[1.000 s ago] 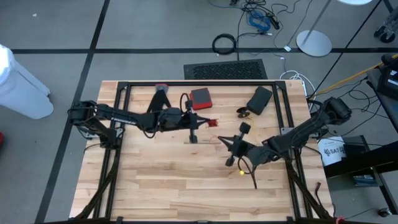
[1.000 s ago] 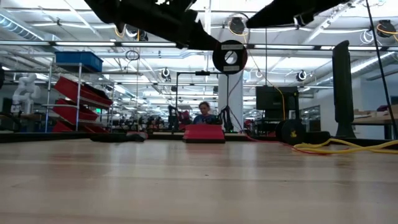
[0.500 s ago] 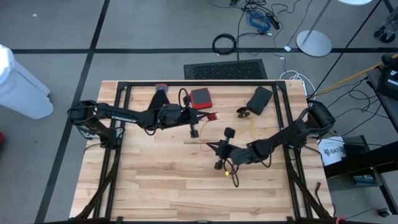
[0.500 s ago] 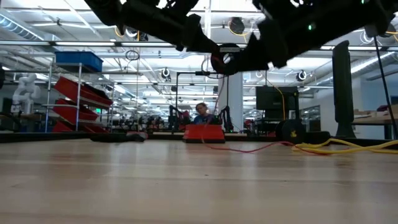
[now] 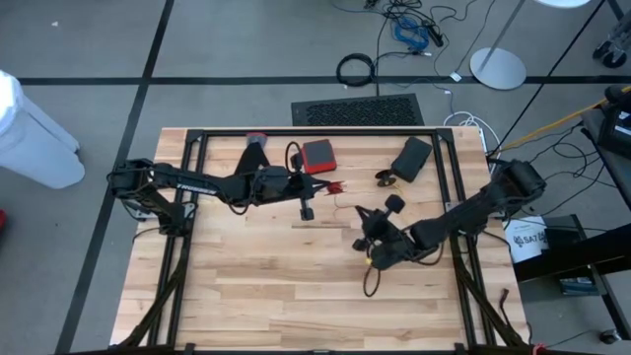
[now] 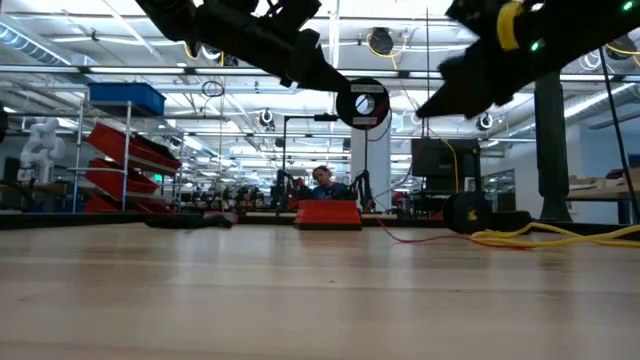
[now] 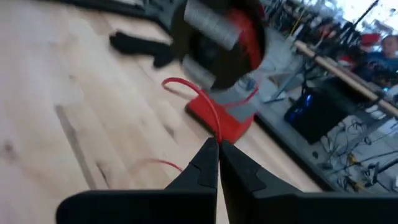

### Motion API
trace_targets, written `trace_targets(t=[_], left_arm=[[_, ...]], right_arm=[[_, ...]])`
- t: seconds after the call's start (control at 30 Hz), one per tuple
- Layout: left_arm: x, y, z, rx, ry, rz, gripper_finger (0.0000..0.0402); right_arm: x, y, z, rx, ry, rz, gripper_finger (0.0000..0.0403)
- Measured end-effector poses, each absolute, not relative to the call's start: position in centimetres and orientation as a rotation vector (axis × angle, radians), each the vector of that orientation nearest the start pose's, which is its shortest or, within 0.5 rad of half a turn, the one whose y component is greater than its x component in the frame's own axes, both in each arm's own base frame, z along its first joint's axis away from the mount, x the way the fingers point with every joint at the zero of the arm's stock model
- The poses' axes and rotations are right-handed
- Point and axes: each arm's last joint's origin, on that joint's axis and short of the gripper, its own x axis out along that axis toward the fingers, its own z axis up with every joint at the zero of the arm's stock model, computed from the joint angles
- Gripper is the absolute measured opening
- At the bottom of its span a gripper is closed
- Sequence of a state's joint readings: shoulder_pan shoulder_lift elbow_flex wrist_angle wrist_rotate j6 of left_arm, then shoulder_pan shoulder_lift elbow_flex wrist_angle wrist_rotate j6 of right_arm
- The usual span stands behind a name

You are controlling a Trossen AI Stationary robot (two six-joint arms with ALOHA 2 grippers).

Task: Coil cords
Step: Uncoil the red wire from the spool

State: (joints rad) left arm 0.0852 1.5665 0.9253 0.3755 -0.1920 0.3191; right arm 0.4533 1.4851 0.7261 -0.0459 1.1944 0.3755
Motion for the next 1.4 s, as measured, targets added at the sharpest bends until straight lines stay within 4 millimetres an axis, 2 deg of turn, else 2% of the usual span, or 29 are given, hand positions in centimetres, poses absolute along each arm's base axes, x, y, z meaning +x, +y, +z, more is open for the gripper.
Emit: trace_targets(t=[0.27, 0.53, 0.73, 1.1, 1.4], left_arm=[[34.1, 3.9, 24.3, 0.33, 0.324, 0.247, 0.0], [33.9, 4.9, 23.9, 0.329, 0.373, 0.279, 0.0], [33.8, 5.3, 23.9, 0.327, 0.374, 0.292, 0.0], [33.7, 5.9, 24.0, 0.328, 0.369, 0.341, 0.0], [33.6, 7.1, 24.4, 0.297, 0.322, 0.389, 0.0]], right_arm=[[25.0, 11.9, 20.2, -0.313, 0.303, -0.758, 0.0], [24.7, 14.7, 22.3, -0.362, 0.212, -0.657, 0.0], [24.8, 16.0, 23.2, -0.33, 0.149, -0.417, 0.0], [27.1, 15.8, 20.0, -0.233, 0.217, -0.186, 0.0], [27.5, 15.5, 17.4, -0.153, 0.342, -0.173, 0.0]])
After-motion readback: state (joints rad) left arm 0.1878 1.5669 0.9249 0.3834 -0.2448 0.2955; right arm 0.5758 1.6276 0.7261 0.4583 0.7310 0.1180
